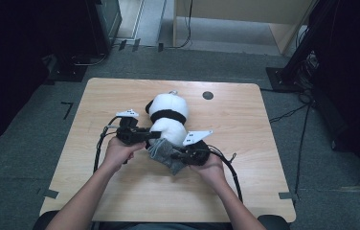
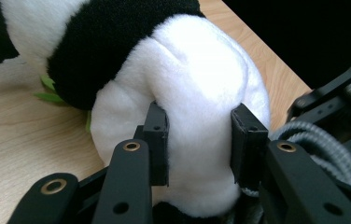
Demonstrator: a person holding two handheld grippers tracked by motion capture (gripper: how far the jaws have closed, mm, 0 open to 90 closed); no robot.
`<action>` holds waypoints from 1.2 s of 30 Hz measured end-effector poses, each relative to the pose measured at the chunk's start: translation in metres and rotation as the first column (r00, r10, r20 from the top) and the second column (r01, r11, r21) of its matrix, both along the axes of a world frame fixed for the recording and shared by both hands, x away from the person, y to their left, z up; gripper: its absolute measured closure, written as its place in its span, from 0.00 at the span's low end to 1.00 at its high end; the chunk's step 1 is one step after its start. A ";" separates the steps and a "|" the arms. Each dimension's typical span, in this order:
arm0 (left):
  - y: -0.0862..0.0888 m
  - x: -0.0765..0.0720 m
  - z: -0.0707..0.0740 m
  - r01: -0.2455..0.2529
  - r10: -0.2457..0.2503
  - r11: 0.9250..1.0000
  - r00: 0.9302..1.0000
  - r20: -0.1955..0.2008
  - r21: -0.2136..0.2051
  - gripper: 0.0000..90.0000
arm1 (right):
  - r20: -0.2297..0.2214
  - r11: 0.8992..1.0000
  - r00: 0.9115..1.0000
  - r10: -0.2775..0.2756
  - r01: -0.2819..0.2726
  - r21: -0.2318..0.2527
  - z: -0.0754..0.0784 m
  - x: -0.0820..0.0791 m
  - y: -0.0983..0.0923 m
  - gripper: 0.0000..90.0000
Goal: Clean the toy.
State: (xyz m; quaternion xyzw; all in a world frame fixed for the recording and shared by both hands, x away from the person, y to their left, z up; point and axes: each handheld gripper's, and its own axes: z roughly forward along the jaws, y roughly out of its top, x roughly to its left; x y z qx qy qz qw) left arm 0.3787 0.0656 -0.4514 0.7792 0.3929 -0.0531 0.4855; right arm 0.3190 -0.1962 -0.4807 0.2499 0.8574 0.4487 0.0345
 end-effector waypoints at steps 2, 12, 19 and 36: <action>0.000 0.000 0.000 -0.007 0.007 1.000 1.000 0.004 -0.003 0.72 | -0.013 1.000 1.000 -0.001 0.000 -0.014 -0.004 0.001 0.004 0.89; 0.002 0.000 0.001 0.002 -0.002 1.000 1.000 -0.001 0.002 0.72 | -0.040 0.995 0.999 0.011 -0.015 -0.095 -0.011 0.005 0.007 0.89; 0.004 0.001 0.000 0.008 -0.008 1.000 1.000 0.001 0.001 0.73 | -0.049 0.992 0.998 -0.028 0.022 -0.121 0.000 0.011 -0.017 0.89; 0.015 0.003 0.004 0.005 -0.005 1.000 0.999 0.032 -0.008 0.73 | -0.024 0.965 0.971 -0.239 0.234 -0.121 0.003 0.029 -0.064 0.89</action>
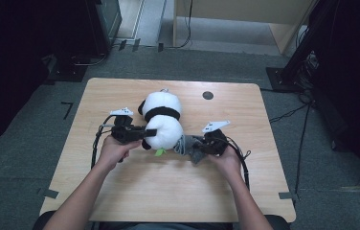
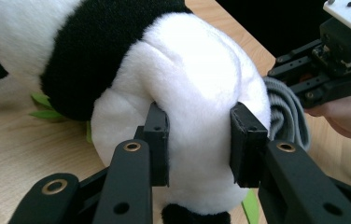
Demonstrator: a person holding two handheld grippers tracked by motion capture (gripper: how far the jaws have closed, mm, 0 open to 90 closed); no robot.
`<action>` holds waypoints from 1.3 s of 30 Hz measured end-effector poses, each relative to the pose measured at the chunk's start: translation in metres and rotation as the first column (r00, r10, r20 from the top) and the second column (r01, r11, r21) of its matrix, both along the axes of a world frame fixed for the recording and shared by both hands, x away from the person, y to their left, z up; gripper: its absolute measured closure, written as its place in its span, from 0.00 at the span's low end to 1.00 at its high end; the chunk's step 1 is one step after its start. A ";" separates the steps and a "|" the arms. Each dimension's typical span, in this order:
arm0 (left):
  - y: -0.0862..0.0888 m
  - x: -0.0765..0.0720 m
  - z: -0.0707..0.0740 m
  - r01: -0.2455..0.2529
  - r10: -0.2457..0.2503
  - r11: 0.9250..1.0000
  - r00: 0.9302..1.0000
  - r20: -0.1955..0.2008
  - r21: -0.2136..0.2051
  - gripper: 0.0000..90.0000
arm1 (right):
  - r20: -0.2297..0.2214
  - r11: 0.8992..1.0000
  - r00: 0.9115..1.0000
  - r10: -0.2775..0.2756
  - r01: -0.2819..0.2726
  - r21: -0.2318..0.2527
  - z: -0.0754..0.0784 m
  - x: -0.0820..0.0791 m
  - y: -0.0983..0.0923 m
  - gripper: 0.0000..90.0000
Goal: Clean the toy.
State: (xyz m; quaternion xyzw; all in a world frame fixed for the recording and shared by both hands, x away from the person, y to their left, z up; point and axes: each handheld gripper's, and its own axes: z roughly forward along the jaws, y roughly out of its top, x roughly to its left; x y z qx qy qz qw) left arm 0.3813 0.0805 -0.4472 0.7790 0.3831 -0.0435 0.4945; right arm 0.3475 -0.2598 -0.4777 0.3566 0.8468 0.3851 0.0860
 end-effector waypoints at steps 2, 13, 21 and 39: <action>0.003 0.000 0.003 -0.007 0.007 1.000 1.000 0.029 0.011 0.73 | 0.023 0.999 0.999 -0.045 0.045 0.014 0.004 0.000 -0.006 0.89; 0.020 0.003 0.008 -0.057 0.055 0.998 0.994 0.095 0.021 0.73 | 0.078 0.979 0.980 -0.182 0.173 0.111 0.017 0.001 -0.031 0.88; 0.047 0.016 0.005 -0.131 0.125 0.990 0.983 0.131 0.043 0.73 | 0.073 0.956 0.958 -0.278 0.268 0.123 0.012 0.012 -0.045 0.87; 0.078 0.038 -0.019 -0.173 0.166 0.983 0.979 0.116 0.053 0.66 | 0.044 0.918 0.917 -0.397 0.395 0.043 -0.024 0.046 -0.049 0.83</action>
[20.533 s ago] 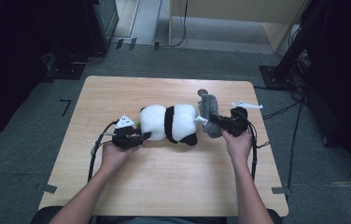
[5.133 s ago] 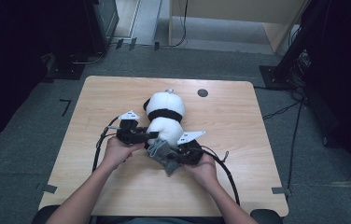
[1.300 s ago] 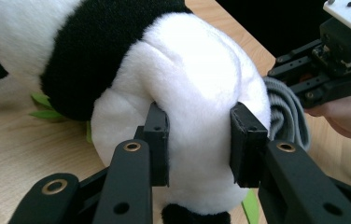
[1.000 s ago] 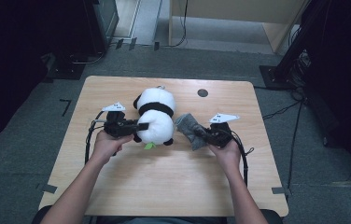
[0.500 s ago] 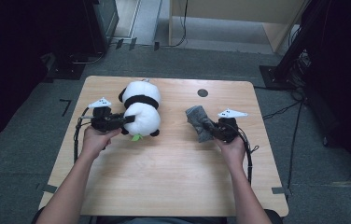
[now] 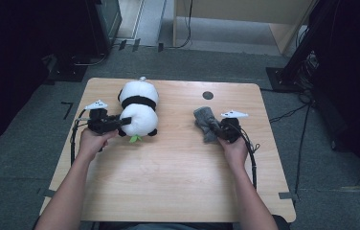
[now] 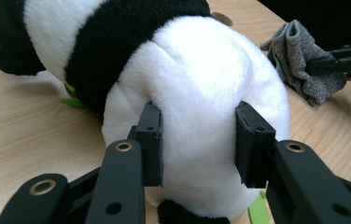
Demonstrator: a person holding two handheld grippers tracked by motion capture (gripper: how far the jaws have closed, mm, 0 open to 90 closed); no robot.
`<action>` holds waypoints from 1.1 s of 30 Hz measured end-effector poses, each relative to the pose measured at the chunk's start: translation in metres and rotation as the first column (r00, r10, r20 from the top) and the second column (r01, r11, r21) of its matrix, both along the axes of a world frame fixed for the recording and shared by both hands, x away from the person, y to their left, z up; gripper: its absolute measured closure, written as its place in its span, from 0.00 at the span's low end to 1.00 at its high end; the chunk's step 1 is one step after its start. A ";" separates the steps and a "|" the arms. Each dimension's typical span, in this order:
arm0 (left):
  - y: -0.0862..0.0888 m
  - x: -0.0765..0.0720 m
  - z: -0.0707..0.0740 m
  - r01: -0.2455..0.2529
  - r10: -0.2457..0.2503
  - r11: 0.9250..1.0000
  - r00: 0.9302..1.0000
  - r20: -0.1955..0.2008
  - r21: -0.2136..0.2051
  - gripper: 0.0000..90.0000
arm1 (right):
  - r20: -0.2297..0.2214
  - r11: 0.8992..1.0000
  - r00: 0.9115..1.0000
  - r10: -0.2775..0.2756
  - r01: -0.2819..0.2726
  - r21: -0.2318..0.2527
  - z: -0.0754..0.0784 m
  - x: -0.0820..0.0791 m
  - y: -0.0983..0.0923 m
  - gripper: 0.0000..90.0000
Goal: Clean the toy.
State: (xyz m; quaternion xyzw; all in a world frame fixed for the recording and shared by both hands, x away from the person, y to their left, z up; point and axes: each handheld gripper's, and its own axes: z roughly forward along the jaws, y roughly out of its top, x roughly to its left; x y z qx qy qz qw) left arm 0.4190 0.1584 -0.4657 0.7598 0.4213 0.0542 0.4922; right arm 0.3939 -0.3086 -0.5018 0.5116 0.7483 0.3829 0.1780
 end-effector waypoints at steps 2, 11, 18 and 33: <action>0.000 0.000 0.000 -0.001 0.001 1.000 1.000 0.002 0.003 0.65 | -0.003 1.000 1.000 0.002 -0.002 -0.008 -0.002 0.001 0.001 0.82; 0.003 0.000 -0.001 0.012 -0.012 1.000 1.000 0.010 0.004 0.50 | -0.005 1.000 1.000 0.005 -0.005 -0.007 -0.007 0.003 0.001 0.64; 0.003 0.000 0.000 0.004 -0.005 1.000 1.000 0.025 0.015 0.35 | -0.035 0.998 0.999 -0.018 0.020 0.064 -0.005 0.005 -0.002 0.44; 0.005 -0.005 0.013 0.004 -0.004 0.998 1.000 0.007 0.060 0.30 | -0.008 0.999 1.000 -0.005 0.005 0.052 0.006 0.004 0.002 0.30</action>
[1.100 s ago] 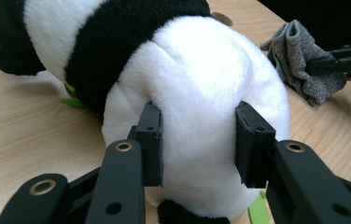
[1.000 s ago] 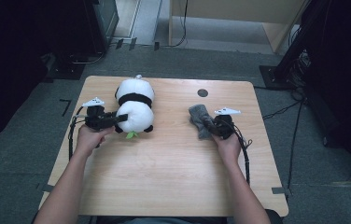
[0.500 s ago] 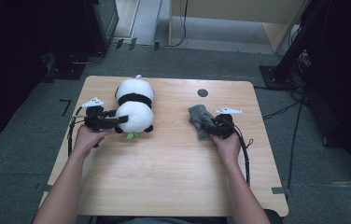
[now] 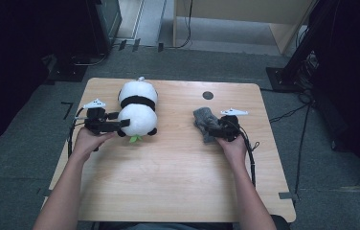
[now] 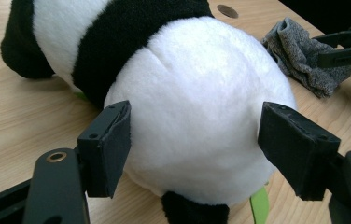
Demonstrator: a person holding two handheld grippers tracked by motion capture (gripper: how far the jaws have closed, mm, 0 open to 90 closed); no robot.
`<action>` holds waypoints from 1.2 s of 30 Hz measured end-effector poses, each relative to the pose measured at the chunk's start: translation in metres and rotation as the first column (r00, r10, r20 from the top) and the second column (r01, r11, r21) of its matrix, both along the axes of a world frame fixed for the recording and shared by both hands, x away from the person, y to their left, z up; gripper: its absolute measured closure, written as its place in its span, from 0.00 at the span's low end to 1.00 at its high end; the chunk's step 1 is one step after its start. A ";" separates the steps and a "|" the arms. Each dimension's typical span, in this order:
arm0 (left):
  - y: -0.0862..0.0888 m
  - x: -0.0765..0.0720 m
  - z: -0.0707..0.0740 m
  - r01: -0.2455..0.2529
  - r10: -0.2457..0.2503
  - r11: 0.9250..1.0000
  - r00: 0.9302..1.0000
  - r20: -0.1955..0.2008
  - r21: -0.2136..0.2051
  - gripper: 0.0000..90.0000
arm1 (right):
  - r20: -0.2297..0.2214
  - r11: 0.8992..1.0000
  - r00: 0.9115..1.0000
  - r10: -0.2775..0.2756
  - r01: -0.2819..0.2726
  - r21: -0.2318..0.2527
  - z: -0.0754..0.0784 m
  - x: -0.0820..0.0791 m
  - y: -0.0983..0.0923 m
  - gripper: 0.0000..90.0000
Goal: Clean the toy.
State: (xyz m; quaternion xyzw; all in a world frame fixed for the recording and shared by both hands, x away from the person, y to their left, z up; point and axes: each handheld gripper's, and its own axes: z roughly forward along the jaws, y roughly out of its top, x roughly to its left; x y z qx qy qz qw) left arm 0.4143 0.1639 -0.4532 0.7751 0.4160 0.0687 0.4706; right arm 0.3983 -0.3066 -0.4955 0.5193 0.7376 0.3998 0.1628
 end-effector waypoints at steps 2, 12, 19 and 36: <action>0.002 -0.003 0.004 -0.002 0.002 1.000 1.000 0.009 0.007 0.30 | -0.002 1.000 1.000 0.008 -0.008 0.006 0.003 -0.001 -0.001 0.30; 0.018 -0.019 0.015 -0.030 0.029 0.999 0.999 0.044 0.019 0.30 | 0.027 0.999 0.999 0.033 -0.033 0.006 0.023 -0.015 -0.013 0.31; 0.027 -0.033 0.007 -0.046 0.041 0.996 0.997 0.063 0.078 0.30 | 0.043 1.000 0.999 0.012 -0.012 -0.007 0.023 -0.025 -0.032 0.33; 0.056 -0.043 -0.023 -0.177 0.167 0.968 0.984 0.068 0.176 0.38 | 0.009 0.994 0.995 -0.103 0.103 -0.022 0.002 -0.051 -0.094 0.36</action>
